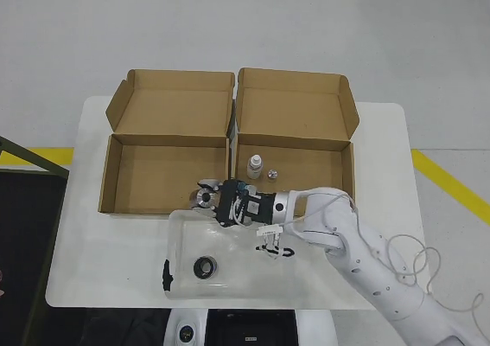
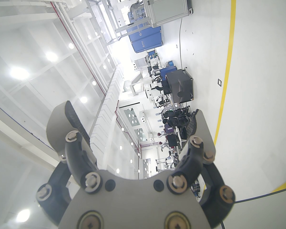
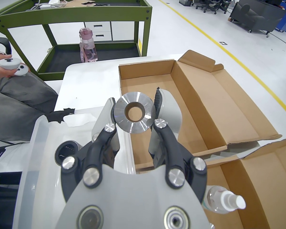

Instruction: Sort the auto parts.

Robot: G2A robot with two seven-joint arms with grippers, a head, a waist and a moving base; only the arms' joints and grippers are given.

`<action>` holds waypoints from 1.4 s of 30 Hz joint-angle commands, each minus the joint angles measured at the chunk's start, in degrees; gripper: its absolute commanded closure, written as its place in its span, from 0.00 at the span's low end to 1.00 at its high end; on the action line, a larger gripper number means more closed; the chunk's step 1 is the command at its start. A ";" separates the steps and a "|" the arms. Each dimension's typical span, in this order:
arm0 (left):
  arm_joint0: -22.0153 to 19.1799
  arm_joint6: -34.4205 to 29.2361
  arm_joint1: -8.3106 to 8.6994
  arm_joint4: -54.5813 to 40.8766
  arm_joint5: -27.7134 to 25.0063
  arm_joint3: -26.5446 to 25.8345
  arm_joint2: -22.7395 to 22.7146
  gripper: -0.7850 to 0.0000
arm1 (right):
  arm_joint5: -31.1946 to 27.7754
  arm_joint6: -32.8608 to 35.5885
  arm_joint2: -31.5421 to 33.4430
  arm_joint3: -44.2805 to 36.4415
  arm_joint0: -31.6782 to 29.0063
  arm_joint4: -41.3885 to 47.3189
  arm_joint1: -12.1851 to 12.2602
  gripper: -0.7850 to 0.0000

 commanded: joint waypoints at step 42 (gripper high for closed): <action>0.00 0.00 0.00 0.00 0.00 0.00 0.00 0.00 | 16.53 10.12 -16.94 28.76 21.15 -6.93 -12.24 1.00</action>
